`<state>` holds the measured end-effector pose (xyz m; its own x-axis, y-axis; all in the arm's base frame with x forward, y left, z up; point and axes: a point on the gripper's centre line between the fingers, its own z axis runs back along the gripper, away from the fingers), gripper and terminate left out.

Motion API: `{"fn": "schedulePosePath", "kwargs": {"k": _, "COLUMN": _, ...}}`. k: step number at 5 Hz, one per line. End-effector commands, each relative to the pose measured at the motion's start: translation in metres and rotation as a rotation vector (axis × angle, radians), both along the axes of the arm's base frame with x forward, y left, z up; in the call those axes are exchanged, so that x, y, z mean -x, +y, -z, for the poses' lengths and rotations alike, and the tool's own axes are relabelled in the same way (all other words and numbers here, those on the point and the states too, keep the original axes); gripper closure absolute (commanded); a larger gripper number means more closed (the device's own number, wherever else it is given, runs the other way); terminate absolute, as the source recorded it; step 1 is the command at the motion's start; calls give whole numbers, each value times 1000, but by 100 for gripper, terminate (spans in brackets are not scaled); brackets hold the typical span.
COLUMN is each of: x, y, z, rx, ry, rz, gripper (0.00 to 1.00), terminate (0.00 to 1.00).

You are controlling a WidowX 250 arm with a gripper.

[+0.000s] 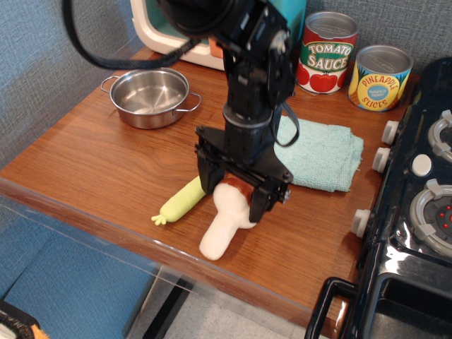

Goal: Hold the mushroom from right edge of the table and place it in the above of blue cloth.

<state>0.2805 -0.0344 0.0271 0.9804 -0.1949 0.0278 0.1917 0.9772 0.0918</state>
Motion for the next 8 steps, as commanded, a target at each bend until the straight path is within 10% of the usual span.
{"fn": "schedulePosePath", "kwargs": {"k": 1, "x": -16, "y": 20, "z": 0, "rx": 24, "ry": -5, "rz": -79, "gripper": 100, "terminate": 0}}
{"fn": "schedulePosePath", "kwargs": {"k": 5, "x": -85, "y": 14, "z": -75, "rx": 197, "ry": -153, "rz": -3, "gripper": 100, "terminate": 0}}
{"fn": "schedulePosePath", "kwargs": {"k": 7, "x": -121, "y": 0, "z": -63, "rx": 178, "ry": -147, "rz": 30, "gripper": 100, "terminate": 0}}
{"fn": "schedulePosePath", "kwargs": {"k": 8, "x": -115, "y": -2, "z": -54, "rx": 139, "ry": -123, "rz": 48, "gripper": 0, "terminate": 0}}
